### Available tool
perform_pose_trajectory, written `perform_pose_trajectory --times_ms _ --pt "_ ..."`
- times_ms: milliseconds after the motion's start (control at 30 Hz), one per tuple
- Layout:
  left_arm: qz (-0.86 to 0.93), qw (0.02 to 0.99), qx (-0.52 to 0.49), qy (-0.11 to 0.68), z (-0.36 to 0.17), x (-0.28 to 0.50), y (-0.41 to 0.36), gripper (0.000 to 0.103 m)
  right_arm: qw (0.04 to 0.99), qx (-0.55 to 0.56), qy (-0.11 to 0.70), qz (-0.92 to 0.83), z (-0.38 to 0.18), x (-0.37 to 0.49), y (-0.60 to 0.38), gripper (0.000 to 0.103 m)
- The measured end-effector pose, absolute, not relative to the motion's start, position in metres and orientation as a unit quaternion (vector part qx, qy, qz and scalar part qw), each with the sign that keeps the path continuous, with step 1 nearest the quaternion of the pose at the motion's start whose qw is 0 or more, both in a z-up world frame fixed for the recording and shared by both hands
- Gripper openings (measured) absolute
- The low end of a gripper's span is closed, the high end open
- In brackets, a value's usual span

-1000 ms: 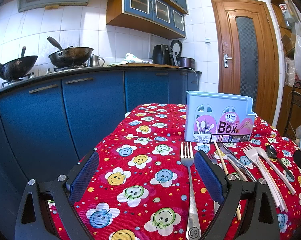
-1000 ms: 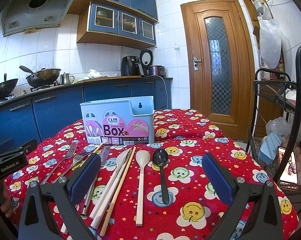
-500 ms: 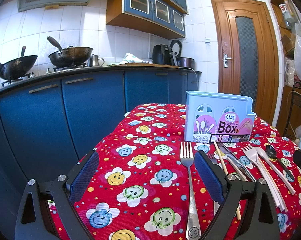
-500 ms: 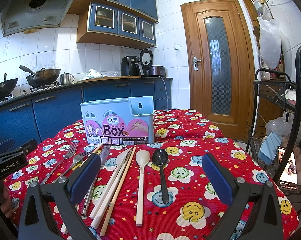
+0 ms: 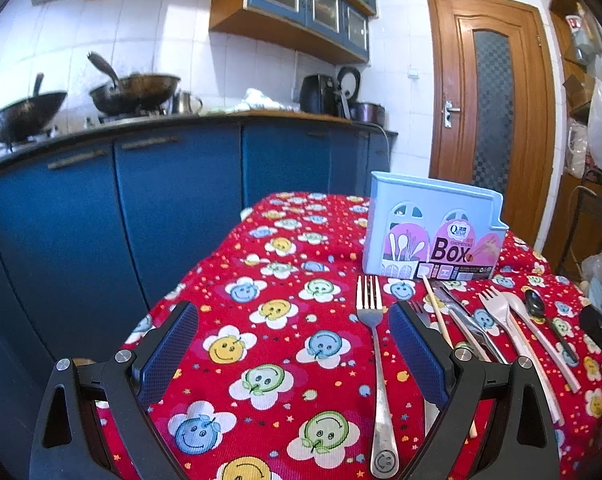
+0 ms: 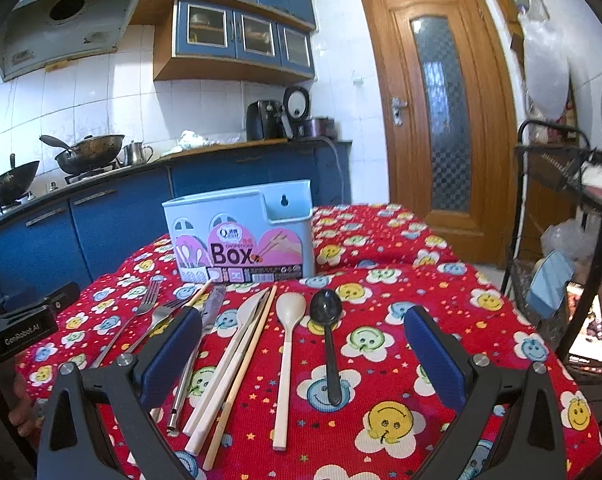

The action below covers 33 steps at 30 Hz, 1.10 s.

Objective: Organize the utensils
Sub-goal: 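Grasp the black spoon with the right tool while the left grasps a silver fork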

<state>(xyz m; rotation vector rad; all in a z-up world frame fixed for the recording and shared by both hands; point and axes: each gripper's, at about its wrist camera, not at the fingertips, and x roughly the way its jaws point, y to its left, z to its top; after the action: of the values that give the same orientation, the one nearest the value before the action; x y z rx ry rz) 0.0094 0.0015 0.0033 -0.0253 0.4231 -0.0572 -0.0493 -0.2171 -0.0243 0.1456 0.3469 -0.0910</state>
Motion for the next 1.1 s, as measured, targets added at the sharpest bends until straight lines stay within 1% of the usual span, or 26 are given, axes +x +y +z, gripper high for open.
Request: perform_pose_trajectory --times_ms 200,300,433,633,700,733,900,933,967,1000,1033,1067,1100 --pt "-0.036 0.97 -0.004 0.24 0.016 0.026 0.005 0.096 0.969 0.083 0.23 -0.021 -0.014 -0.034 -0.229 0.103" --pt "-0.051 0.963 0.011 0.264 0.024 0.037 0.002 0.096 0.957 0.073 0.28 -0.012 -0.005 -0.02 -0.233 0.103" --pt "-0.073 0.948 0.033 0.309 0.031 0.052 -0.007 0.096 0.942 0.047 0.333 -0.007 0.0 -0.005 -0.234 0.103" --pt "-0.085 0.918 0.08 0.38 0.026 0.07 -0.023 0.096 0.914 -0.006 0.406 0.018 -0.002 0.012 -0.227 0.102" --pt "-0.099 0.901 0.085 0.413 0.02 0.077 -0.026 0.096 0.905 -0.022 0.424 0.028 -0.003 0.016 -0.223 0.096" --pt "-0.109 0.894 0.081 0.427 0.017 0.079 -0.027 0.096 0.899 -0.029 0.437 0.034 -0.004 0.019 -0.222 0.09" --pt "-0.145 0.875 0.093 0.452 0.016 0.084 -0.037 0.093 0.879 -0.054 0.472 0.04 -0.002 0.031 -0.219 0.075" --pt "-0.141 0.873 0.102 0.455 0.016 0.084 -0.04 0.092 0.874 -0.059 0.481 0.039 -0.002 0.034 -0.22 0.071" --pt "-0.14 0.87 0.109 0.46 0.016 0.085 -0.042 0.088 0.87 -0.061 0.487 0.04 -0.002 0.036 -0.22 0.064" --pt "-0.143 0.867 0.112 0.464 0.017 0.086 -0.044 0.085 0.866 -0.063 0.494 0.04 -0.002 0.038 -0.22 0.06" --pt "-0.148 0.862 0.115 0.471 0.016 0.087 -0.046 0.078 0.861 -0.066 0.503 0.04 -0.003 0.041 -0.22 0.051" --pt "-0.152 0.857 0.118 0.478 0.016 0.087 -0.047 0.069 0.858 -0.069 0.508 0.038 -0.003 0.042 -0.22 0.043" --pt "-0.156 0.851 0.12 0.486 0.016 0.088 -0.047 0.065 0.854 -0.073 0.513 0.035 -0.004 0.044 -0.22 0.042"
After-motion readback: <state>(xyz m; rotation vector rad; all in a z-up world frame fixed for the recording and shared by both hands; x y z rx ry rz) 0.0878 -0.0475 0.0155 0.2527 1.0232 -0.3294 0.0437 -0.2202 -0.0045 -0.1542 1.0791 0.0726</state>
